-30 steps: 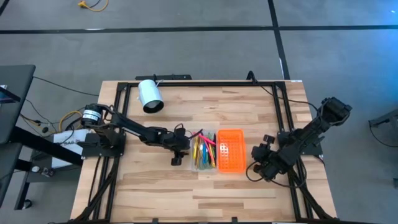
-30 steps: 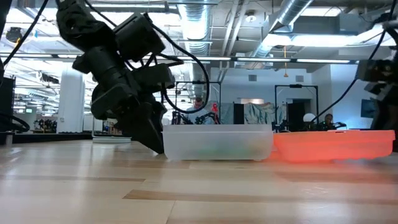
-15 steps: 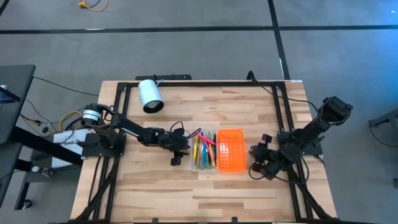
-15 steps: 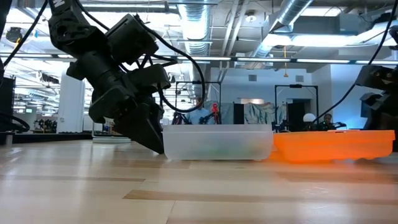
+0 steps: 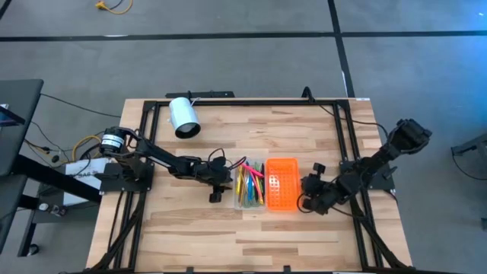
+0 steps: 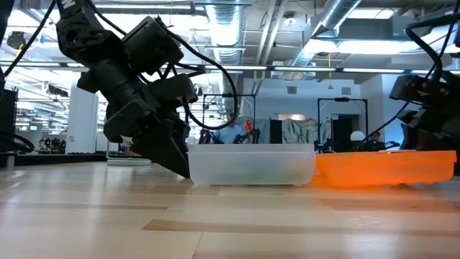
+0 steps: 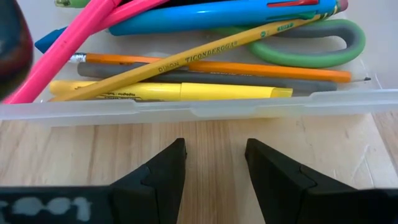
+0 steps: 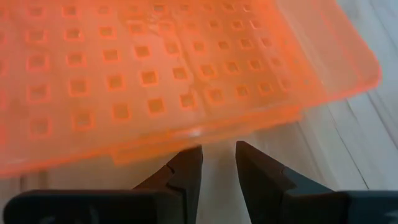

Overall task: Pick & place school supplies into a supply box
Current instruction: Close the supply box

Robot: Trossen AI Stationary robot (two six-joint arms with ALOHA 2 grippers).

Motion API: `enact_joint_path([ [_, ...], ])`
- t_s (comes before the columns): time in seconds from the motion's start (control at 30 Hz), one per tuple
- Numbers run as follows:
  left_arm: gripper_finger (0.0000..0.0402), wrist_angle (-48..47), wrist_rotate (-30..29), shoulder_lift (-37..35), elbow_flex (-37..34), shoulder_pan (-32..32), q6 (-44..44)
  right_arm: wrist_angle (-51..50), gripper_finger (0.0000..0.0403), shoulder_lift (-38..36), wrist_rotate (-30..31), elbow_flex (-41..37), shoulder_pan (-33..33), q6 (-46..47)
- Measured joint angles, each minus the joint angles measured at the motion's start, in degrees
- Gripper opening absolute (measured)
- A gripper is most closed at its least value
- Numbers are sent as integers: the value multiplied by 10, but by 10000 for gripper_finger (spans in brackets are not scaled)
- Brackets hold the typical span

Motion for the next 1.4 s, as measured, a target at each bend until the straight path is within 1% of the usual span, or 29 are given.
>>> enact_joint_path([
  [0.1, 161, 0, 0, 0, 0, 0, 0, 16, 97, 0, -2, 0, -10, -19],
  [0.53, 161, 0, 0, 0, 0, 0, 0, 18, 98, 0, 3, 1, -17, -20],
  [0.73, 161, 1, 0, 0, 0, 1, 0, 5, 98, 1, 17, 25, -19, -48],
  [0.83, 161, 4, 0, 0, 0, 1, 0, -13, 98, 1, 19, 41, -20, -64],
  [1.0, 161, 7, -2, 0, 0, 0, -1, -46, 98, 1, 19, 62, -30, -65],
  [1.33, 161, 7, -2, 0, 0, 0, -7, -127, 98, 0, 26, 119, -30, -67],
  [1.4, 161, 7, -2, 0, 0, 0, -7, -132, 98, 0, 27, 131, -30, -78],
])
